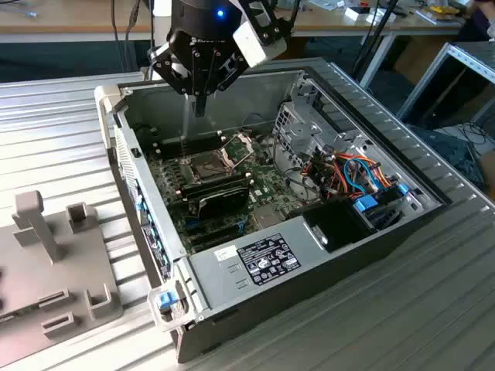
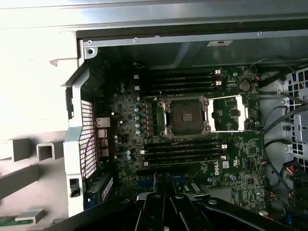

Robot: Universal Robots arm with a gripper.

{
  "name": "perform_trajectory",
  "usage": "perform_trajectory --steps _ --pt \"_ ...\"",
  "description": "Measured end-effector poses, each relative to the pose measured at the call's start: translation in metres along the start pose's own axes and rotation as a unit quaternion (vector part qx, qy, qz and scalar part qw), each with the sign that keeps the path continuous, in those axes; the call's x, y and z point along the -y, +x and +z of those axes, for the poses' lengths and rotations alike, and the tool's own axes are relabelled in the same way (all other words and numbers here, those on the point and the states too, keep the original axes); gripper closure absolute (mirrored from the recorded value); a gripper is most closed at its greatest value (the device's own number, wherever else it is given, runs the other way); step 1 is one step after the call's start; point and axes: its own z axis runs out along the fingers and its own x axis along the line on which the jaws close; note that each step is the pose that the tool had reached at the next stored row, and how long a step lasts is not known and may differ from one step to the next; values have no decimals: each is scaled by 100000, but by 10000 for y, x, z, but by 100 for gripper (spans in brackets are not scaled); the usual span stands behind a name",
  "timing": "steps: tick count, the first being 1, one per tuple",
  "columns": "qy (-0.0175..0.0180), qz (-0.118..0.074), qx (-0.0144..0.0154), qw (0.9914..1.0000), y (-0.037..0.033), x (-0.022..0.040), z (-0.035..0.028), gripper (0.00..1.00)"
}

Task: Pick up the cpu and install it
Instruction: 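Reach for the cpu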

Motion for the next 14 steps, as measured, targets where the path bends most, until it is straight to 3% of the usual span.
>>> perform_trajectory --steps 14 --pt "-2 3 3 100000 45 3 -1 89"
